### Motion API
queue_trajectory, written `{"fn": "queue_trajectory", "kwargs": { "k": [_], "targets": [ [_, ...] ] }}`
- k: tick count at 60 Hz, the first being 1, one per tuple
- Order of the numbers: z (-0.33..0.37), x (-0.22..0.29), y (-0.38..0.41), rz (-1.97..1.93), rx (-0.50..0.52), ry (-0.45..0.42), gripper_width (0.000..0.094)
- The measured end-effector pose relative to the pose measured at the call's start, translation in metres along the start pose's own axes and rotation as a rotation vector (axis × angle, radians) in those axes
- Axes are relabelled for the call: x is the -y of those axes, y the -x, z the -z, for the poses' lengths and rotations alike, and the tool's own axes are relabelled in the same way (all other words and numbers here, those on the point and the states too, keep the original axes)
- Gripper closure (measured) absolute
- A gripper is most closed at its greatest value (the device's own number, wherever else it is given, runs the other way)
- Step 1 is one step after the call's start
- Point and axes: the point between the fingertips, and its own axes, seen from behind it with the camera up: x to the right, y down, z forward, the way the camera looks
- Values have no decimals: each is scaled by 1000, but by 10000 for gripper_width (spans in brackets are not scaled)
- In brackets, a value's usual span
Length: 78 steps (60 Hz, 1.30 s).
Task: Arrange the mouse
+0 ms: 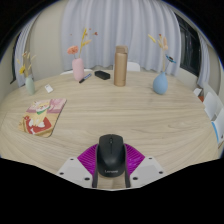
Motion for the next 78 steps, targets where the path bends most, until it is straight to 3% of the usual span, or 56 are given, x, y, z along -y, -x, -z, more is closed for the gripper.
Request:
{"fn": "queue_trajectory", "kwargs": {
  "k": [10,19,25,33,44,47,50,53,57,58,60,78],
  "targets": [
    [17,75,43,-42,52,-71,571],
    [20,154,132,-7,158,-149,570],
    [9,179,201,32,221,-181,570],
    [-25,156,278,71,267,-131,571],
    [-75,90,321,156,258,-27,544],
    [-82,75,320,162,241,-13,510],
    [-81,79,321,177,229,-54,473],
    [-83,76,321,187,220,-55,393],
    [-78,77,313,181,191,-42,83],
    [-75,78,313,176,192,-40,65],
    [-68,82,310,162,198,-40,104],
    [59,92,204,70,132,-67,82]
  ]
}}
